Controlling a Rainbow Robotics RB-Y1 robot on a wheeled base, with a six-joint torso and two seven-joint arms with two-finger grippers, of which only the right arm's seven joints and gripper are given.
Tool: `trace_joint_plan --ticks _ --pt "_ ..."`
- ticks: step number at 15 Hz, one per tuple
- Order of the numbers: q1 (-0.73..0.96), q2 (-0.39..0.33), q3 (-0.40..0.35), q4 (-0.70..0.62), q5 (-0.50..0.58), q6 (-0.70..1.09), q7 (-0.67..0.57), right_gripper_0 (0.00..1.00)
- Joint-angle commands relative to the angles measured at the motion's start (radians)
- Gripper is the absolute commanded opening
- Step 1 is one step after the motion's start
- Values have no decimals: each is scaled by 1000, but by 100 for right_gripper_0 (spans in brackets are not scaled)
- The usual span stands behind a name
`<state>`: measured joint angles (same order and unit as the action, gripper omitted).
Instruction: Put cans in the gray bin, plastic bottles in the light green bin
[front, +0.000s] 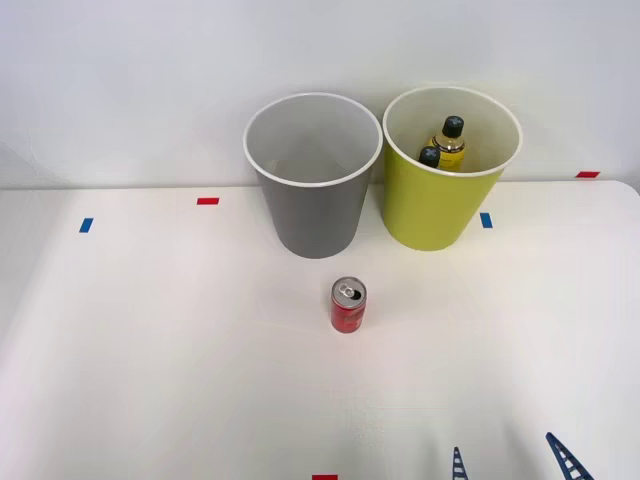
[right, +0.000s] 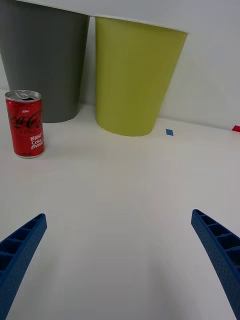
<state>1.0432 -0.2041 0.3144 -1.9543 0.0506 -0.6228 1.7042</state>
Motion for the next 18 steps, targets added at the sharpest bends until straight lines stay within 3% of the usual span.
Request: trace_joint_plan --ticks 1,18 --pt "0 0 0 0 0 0 0 100" --pt "0 0 0 0 0 0 0 100"
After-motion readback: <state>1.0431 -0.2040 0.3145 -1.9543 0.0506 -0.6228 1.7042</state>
